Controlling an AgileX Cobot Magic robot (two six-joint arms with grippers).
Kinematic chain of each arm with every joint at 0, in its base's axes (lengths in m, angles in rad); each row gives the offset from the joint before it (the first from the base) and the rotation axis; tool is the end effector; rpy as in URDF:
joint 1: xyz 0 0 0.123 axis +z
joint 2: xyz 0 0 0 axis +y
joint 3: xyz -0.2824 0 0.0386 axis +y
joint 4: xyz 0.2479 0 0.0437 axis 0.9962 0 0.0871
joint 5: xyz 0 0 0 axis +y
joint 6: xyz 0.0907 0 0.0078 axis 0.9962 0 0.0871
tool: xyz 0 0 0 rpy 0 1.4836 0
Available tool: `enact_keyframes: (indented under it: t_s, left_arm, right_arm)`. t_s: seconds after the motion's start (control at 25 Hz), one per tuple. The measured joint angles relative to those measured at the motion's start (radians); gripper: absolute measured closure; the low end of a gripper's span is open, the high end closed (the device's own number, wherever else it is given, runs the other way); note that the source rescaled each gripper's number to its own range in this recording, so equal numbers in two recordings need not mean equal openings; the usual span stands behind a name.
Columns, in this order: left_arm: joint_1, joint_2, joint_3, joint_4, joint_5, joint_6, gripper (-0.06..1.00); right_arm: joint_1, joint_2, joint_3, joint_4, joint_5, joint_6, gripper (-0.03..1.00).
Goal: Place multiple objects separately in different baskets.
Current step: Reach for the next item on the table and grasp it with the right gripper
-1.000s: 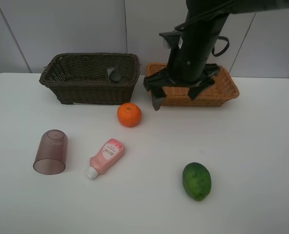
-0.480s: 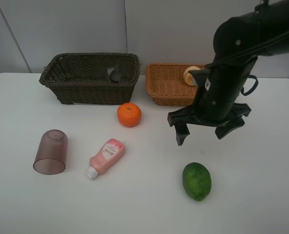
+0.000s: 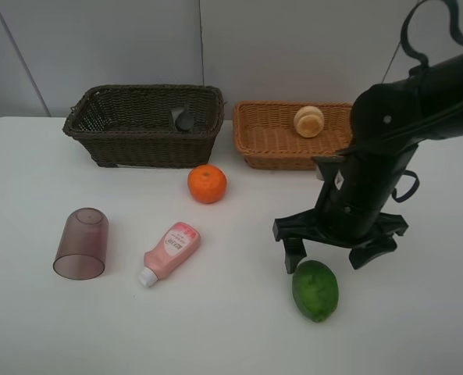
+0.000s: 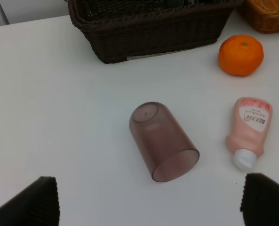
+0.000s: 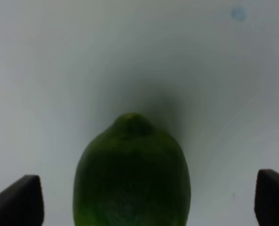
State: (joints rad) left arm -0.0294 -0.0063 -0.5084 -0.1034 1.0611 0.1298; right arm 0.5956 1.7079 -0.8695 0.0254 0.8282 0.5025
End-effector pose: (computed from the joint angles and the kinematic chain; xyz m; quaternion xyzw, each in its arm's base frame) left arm -0.0073 -0.0080 0.2798 0.0698 0.8455 -0.0251 0.5288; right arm 0.2260 0.1552 0.1513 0.0379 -0.9992 -0.0057 0.0085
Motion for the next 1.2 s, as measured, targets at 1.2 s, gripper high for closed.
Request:
enact_keyframes:
  t_s: [1.2]
  left_arm:
    - [0.0,0.0,0.0,0.0,0.0,0.0,-0.06]
  right_arm:
    - [0.019,0.073,0.03,0.045,-0.082,0.002,0.02]
